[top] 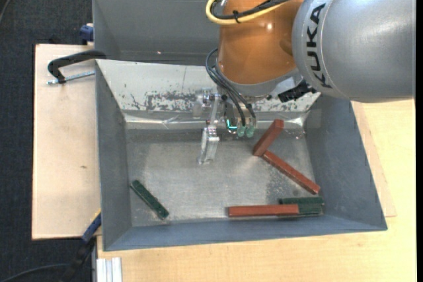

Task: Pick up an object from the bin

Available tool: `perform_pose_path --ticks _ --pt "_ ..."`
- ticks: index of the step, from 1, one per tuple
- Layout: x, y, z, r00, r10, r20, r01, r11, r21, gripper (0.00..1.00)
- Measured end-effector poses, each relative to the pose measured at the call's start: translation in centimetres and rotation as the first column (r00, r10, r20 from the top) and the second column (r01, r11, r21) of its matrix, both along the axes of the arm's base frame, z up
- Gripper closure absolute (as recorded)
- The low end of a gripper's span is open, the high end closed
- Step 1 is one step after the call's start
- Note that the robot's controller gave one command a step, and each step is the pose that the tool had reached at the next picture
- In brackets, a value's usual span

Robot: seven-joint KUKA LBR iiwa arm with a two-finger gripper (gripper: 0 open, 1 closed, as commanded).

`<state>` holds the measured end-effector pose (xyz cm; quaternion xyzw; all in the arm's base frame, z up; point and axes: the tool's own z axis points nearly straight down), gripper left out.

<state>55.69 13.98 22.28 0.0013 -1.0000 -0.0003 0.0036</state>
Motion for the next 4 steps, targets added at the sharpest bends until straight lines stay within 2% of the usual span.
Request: perform_pose_path --ticks 1,2,3,4 --pt "-2.5 5.6 -10.6 0.99 -0.143 -0.001 0.143 0.99 -0.001 0.0" --pt "-6.3 7.3 -15.1 0.99 -0.139 0.001 0.139 0.99 -0.001 0.0" --pt "-5.6 7.1 -15.2 0.955 -0.296 0.008 0.296 0.955 0.002 0.0" --pt "-6.4 8.8 -15.2 0.991 -0.13 0.008 0.13 0.991 0.001 0.0"
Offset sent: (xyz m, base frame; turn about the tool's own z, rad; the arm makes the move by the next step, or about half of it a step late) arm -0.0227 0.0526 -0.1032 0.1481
